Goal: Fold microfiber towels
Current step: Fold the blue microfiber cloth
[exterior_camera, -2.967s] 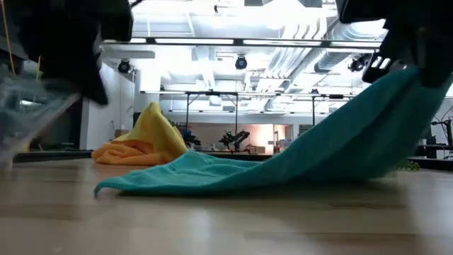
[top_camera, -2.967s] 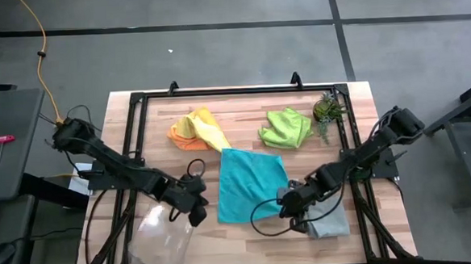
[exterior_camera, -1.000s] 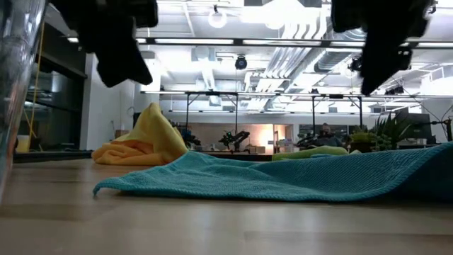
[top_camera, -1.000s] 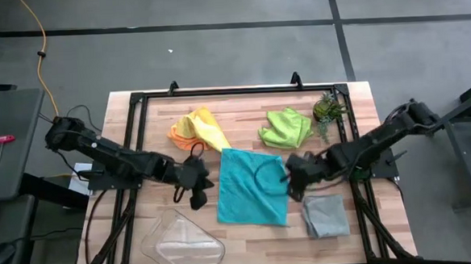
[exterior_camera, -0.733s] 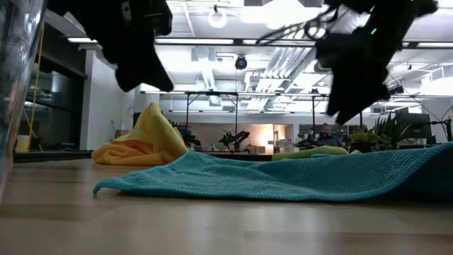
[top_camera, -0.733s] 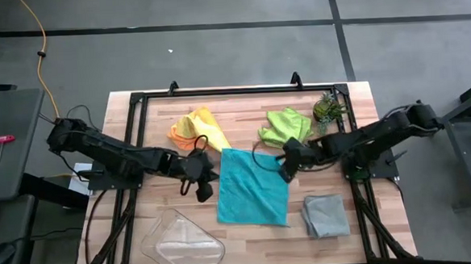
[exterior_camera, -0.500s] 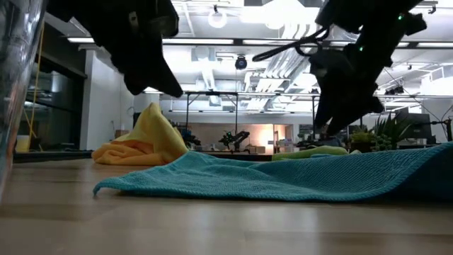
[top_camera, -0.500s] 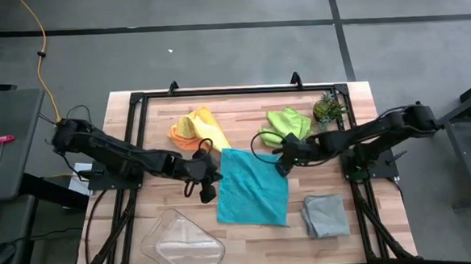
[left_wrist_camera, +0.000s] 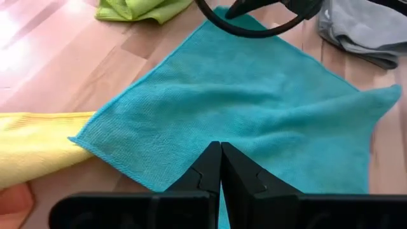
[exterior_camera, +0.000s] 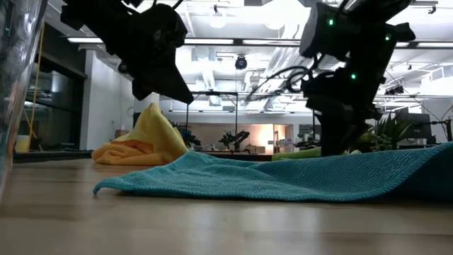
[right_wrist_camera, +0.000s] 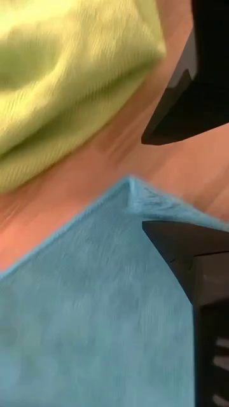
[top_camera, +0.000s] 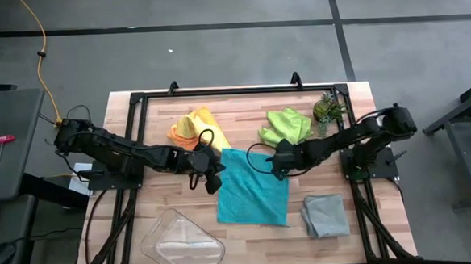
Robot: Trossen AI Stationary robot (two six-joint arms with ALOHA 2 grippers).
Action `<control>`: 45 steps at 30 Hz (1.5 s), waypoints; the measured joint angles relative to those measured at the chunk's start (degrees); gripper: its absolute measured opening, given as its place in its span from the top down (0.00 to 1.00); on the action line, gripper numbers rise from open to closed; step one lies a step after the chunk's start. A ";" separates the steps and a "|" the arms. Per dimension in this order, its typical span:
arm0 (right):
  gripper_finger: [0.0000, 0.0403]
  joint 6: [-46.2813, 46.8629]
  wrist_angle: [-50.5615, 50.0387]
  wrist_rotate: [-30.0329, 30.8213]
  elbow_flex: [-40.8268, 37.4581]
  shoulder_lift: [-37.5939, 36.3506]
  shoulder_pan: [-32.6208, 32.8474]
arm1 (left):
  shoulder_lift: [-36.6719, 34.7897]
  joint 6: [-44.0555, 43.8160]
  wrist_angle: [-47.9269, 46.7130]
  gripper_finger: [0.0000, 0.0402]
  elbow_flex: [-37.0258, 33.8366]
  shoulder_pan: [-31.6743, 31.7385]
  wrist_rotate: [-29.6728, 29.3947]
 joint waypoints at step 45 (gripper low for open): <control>0.99 -11.64 8.83 -10.24 -5.34 -0.22 -3.18 | 9.10 2.08 1.52 1.00 -0.04 0.51 16.15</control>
